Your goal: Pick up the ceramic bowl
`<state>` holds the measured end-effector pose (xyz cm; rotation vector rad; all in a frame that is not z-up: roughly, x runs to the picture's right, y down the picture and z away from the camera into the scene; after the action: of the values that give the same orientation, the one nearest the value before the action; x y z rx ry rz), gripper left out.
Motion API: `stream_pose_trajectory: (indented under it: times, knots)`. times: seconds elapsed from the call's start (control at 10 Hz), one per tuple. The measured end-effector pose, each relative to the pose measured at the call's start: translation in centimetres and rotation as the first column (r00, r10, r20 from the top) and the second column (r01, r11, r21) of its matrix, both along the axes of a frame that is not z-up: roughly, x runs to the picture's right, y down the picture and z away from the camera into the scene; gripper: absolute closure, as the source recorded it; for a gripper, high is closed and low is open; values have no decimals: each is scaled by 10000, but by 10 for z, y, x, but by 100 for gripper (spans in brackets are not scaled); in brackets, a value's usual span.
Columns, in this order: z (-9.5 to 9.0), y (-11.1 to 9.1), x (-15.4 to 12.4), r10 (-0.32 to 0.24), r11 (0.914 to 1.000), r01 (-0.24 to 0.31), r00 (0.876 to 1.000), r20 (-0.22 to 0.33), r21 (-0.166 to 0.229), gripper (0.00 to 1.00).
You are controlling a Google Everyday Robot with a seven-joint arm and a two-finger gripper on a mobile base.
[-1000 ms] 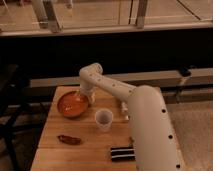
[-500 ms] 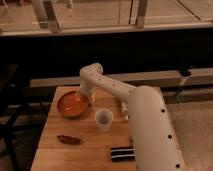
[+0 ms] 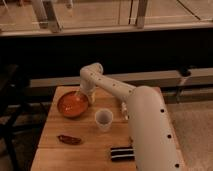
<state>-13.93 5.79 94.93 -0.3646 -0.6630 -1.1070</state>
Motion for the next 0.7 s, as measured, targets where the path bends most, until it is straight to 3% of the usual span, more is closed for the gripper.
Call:
stream_pose_trajectory:
  times: [0.7]
  knots:
    - [1,1,-1,40,10000,-39,9999,132,-77,21]
